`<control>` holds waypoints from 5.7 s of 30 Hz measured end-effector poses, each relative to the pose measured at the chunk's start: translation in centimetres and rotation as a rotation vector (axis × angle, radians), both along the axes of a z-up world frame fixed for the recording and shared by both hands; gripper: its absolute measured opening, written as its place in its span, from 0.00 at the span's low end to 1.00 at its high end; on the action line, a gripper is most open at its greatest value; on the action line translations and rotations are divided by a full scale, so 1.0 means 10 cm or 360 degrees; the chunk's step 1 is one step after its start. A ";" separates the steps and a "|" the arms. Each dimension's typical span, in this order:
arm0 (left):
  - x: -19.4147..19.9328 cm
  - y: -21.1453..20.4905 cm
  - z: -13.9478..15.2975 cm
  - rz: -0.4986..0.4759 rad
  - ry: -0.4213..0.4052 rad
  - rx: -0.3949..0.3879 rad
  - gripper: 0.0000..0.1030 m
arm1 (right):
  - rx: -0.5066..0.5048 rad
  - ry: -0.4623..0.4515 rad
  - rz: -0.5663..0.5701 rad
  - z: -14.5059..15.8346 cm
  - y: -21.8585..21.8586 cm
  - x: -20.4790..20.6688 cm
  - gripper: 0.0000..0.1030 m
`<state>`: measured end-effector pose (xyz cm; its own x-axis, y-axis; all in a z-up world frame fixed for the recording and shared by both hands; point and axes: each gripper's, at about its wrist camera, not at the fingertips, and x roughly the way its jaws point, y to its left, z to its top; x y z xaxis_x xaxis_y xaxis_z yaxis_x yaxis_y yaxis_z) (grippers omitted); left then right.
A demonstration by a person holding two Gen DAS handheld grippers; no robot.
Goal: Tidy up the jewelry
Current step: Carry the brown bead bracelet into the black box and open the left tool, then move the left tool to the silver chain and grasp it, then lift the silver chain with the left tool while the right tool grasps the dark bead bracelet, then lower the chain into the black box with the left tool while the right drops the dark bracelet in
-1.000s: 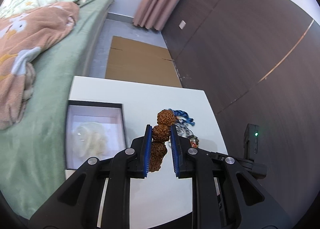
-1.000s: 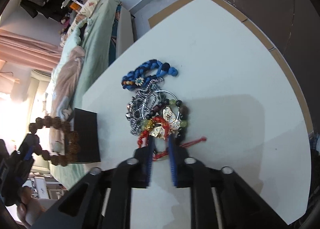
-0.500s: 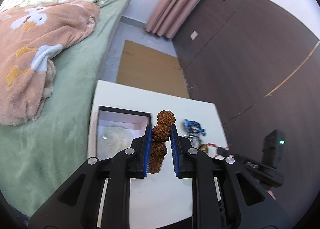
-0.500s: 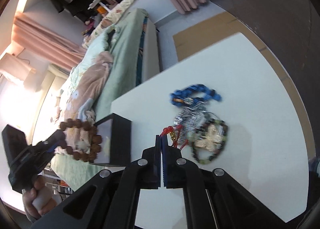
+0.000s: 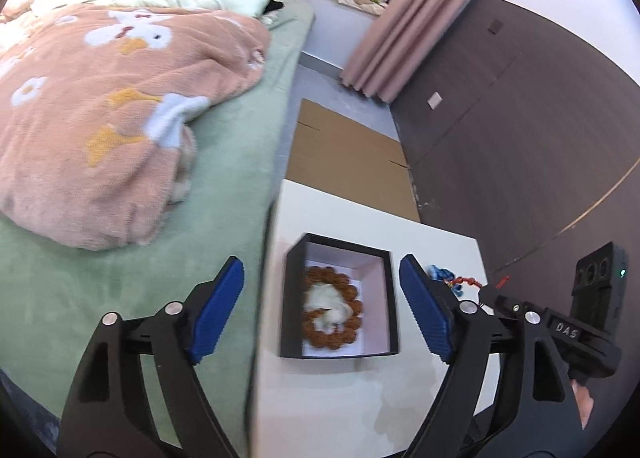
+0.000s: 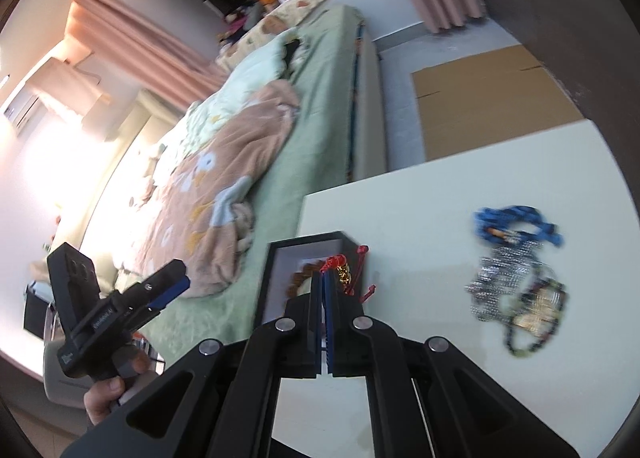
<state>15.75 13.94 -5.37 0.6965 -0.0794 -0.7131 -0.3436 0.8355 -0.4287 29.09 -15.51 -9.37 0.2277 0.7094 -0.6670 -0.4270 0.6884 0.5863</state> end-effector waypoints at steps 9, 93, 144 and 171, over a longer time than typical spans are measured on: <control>-0.20 0.31 -0.05 0.0112 0.0030 -0.0017 0.86 | -0.0016 0.0095 0.0149 -0.03 0.55 -0.04 0.27; 1.44 -2.11 -0.80 -0.0747 0.0338 0.0031 0.14 | -0.0226 0.0319 -0.0606 -0.94 -1.81 0.40 0.45; 0.31 -0.99 2.28 -0.0456 -0.0446 0.0389 0.14 | -0.0116 -0.0195 -0.0356 0.13 -1.09 -0.11 0.09; 0.38 -0.51 1.47 -0.0359 -0.0226 0.0256 0.14 | -0.0113 -0.0265 -0.0295 0.37 -0.83 -0.31 0.09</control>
<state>19.57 8.81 9.33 0.7678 -0.1373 -0.6258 -0.0877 0.9450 -0.3150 25.99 -23.83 -5.66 0.4602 0.5980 -0.6563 -0.3763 0.8009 0.4659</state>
